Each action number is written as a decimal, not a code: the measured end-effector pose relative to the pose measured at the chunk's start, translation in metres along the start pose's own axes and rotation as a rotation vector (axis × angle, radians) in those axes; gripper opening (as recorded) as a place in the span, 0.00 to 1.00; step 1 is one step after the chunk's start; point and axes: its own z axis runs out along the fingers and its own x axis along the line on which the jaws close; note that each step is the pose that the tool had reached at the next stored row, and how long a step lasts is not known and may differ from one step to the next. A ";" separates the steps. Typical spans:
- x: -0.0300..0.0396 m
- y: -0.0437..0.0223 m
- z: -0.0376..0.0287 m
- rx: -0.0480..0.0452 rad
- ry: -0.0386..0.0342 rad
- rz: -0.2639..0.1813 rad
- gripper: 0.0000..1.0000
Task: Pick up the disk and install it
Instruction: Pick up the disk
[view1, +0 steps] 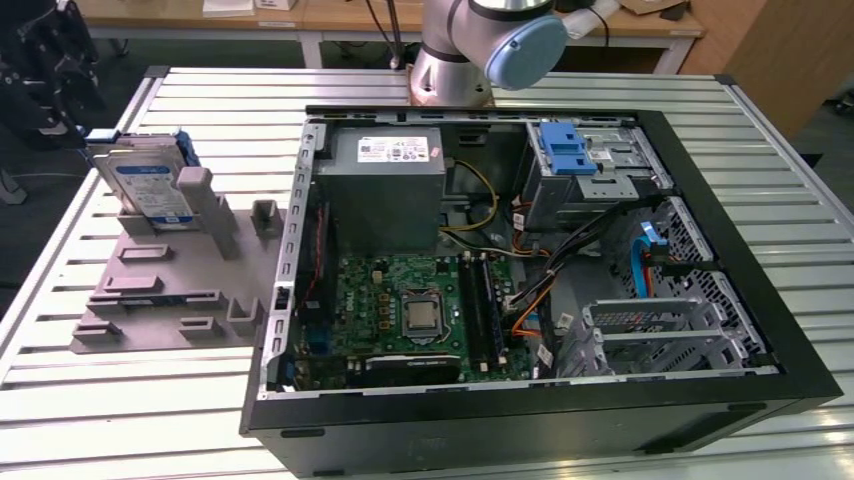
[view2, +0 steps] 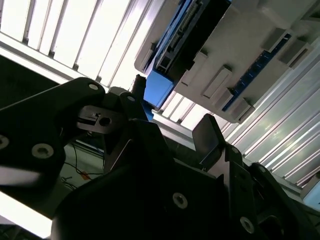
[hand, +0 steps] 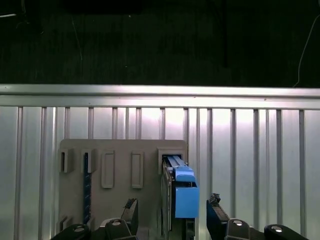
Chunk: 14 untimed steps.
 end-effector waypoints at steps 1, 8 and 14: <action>0.0000 -0.0002 0.0017 0.0000 0.0000 0.000 0.65; -0.0056 -0.0011 0.0105 -0.0003 -0.0001 0.000 0.65; -0.0062 -0.0003 0.0209 -0.0004 0.0000 0.000 0.65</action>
